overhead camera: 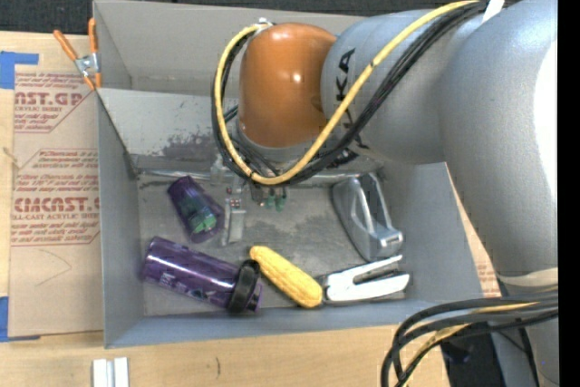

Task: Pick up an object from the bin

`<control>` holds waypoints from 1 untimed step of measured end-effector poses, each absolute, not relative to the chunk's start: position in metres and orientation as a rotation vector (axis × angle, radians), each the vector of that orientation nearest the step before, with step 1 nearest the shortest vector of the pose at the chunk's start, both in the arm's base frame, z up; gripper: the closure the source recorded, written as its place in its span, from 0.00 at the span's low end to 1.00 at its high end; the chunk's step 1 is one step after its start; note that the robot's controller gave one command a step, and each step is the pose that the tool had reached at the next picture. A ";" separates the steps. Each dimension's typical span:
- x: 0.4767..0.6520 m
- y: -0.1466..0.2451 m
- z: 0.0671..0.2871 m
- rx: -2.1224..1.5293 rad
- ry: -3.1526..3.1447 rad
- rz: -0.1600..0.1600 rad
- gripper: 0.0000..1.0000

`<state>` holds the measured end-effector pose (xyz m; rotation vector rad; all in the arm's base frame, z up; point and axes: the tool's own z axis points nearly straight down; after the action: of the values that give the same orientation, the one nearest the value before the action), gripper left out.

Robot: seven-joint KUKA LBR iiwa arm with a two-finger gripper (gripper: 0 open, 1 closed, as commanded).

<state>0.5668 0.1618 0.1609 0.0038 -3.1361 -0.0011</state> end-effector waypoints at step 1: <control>0.568 0.161 0.166 0.002 -3.142 -0.003 0.00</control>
Offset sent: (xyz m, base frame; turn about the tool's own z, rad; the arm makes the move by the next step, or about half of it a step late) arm 0.0009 0.0190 -0.0481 -0.3207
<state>0.5681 0.1611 0.1655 0.0015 -3.1423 -0.0027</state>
